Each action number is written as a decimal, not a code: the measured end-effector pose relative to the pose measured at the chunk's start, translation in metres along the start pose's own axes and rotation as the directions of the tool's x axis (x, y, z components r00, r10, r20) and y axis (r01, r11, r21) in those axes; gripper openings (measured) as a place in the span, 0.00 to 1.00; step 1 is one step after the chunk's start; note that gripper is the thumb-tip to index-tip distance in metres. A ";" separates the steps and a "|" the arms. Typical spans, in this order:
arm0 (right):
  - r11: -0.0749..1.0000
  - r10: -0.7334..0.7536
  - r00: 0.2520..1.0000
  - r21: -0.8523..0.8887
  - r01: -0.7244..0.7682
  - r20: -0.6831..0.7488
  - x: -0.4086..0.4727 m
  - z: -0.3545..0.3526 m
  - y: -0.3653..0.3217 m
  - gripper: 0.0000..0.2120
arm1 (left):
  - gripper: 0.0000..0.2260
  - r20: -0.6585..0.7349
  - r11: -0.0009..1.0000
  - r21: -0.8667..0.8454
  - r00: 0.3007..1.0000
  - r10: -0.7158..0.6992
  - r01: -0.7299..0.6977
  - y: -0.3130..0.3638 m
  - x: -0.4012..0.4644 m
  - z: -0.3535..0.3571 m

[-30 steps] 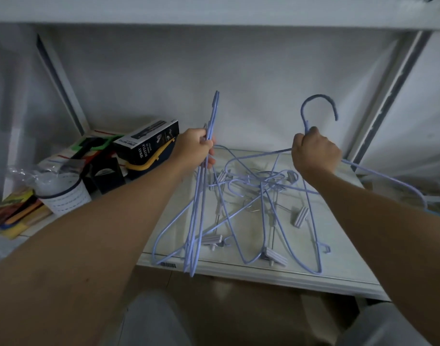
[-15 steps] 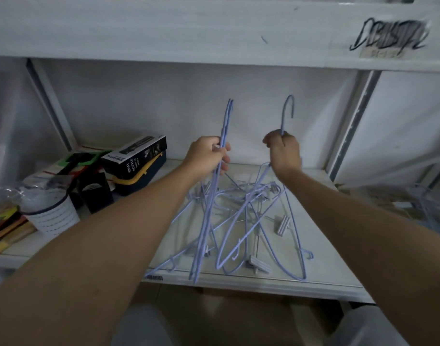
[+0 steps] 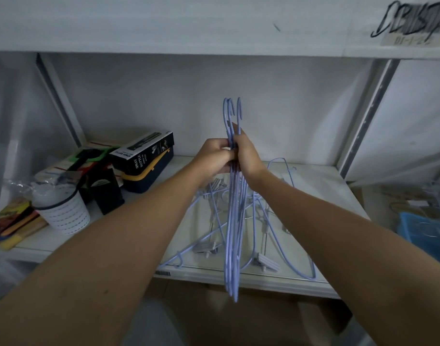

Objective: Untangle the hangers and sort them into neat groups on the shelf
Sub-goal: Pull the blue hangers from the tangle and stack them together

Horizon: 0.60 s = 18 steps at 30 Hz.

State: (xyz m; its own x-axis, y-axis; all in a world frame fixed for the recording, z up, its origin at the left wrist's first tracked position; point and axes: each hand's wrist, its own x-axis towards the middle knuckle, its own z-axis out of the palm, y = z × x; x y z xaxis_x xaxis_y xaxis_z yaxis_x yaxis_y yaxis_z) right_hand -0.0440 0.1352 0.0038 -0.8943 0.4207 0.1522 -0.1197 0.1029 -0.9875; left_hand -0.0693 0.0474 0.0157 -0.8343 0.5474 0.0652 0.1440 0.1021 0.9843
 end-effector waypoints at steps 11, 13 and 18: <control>0.961 -0.013 0.997 -0.274 0.032 0.069 0.007 0.008 0.011 0.25 | 0.05 -0.146 0.996 0.090 0.989 0.016 -0.003 -0.012 0.009 -0.063; 0.948 0.001 0.999 -0.319 0.012 0.040 0.011 0.006 0.022 0.21 | 0.05 -0.165 0.994 0.110 0.986 0.022 -0.004 -0.016 0.007 -0.081; 0.895 0.024 0.998 -0.443 -0.044 -0.050 0.020 0.003 0.054 0.13 | 0.06 -0.200 0.981 0.195 0.979 0.037 0.003 -0.039 0.006 -0.108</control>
State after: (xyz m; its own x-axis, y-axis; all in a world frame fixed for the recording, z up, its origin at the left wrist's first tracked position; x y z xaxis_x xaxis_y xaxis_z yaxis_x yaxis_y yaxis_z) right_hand -0.0692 0.1466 -0.0469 -0.8745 0.4672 0.1301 0.1231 0.4733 -0.8723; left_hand -0.1379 -0.0432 -0.0046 -0.9179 0.3738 0.1334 0.2431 0.2638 0.9334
